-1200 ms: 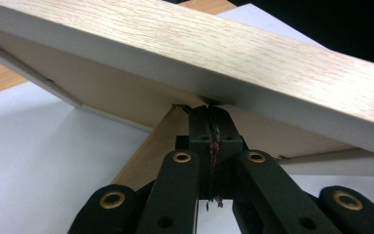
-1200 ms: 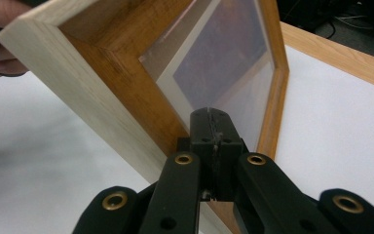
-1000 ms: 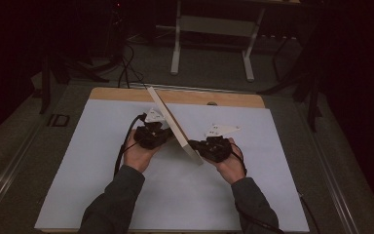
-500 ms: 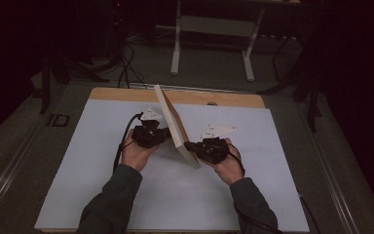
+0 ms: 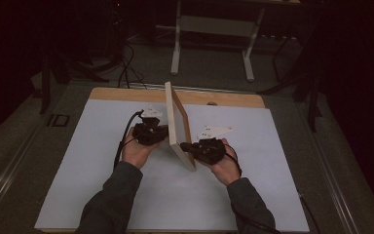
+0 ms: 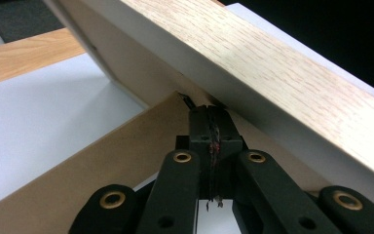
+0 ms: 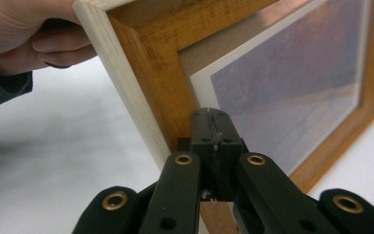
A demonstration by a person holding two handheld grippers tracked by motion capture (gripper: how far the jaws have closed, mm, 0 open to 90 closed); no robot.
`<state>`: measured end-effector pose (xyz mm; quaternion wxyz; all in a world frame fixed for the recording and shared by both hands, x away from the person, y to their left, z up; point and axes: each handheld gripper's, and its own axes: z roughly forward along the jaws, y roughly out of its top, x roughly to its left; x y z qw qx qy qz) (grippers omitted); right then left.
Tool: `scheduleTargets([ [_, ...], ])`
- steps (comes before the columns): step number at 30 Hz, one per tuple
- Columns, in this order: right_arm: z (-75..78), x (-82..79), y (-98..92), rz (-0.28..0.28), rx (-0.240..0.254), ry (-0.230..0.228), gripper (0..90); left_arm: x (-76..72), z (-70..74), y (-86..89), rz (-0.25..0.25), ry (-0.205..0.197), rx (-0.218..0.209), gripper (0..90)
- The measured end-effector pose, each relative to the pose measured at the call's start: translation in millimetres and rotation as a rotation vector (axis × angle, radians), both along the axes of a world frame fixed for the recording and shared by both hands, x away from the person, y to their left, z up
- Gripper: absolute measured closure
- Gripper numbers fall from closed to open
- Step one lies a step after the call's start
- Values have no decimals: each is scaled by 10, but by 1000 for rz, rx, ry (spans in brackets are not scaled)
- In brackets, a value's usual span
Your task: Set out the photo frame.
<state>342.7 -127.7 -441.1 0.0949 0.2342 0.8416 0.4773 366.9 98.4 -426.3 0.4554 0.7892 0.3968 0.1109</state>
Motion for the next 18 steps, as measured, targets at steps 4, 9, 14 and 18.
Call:
scheduleTargets([
  [4,-1,-4,27,-1,0,3,897,29,-14,37,-18,13,-20,900],
  [9,-7,-3,52,-6,5,6,898,69,-17,68,-29,25,-32,900],
  [14,-14,5,130,-6,8,8,898,108,-18,93,-21,32,-38,900],
  [18,-16,10,170,-10,8,10,897,133,-33,126,-27,47,-65,900],
])
